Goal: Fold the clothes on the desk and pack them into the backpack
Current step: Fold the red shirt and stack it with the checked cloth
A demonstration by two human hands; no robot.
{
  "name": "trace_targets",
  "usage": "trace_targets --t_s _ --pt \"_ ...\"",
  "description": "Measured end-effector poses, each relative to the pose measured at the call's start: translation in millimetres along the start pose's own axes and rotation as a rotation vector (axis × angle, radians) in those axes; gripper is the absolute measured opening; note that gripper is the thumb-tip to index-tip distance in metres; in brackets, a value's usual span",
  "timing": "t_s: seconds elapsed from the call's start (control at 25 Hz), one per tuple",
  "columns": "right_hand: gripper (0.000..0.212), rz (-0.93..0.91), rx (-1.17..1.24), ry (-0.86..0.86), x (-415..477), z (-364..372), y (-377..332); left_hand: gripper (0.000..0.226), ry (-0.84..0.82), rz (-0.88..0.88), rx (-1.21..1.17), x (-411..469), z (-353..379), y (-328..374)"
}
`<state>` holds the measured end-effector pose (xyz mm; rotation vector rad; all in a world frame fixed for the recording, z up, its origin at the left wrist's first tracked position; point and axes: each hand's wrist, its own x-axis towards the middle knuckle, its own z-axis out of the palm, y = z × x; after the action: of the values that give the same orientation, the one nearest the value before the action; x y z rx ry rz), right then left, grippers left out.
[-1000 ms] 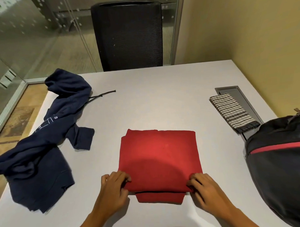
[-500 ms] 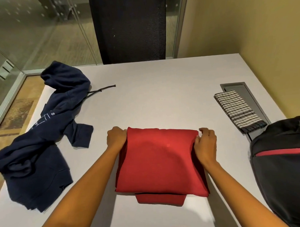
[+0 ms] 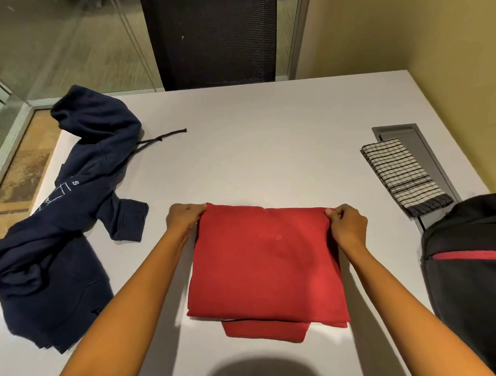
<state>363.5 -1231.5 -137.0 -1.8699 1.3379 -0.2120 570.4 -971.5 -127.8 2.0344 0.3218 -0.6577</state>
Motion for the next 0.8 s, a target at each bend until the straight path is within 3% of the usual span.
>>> trace_targets --t_s 0.08,0.16,0.36,0.56,0.68,0.8 --pt "0.021 -0.012 0.025 0.038 -2.8 -4.9 3.8 0.015 0.241 0.161 0.018 -13.0 -3.0 -10.3" --pt "0.021 -0.043 0.052 0.026 -7.8 -5.9 6.2 0.019 0.331 0.221 0.049 -24.1 -0.7 -22.4" --pt "0.022 -0.004 0.144 -0.077 -8.3 -4.8 12.2 0.041 0.083 0.048 0.021 -4.8 0.7 -36.4" --pt "0.011 0.012 0.169 -0.078 -6.2 -6.8 15.4 0.018 -0.084 0.076 -0.098 1.8 -9.0 -28.1" --pt "0.009 0.002 0.203 0.019 -11.4 -4.5 10.7 0.019 0.133 0.284 0.072 -22.0 -4.1 -26.3" --pt "0.016 -0.012 0.201 0.033 -24.0 1.7 11.6 0.025 0.202 0.246 0.045 -49.0 6.5 -37.2"
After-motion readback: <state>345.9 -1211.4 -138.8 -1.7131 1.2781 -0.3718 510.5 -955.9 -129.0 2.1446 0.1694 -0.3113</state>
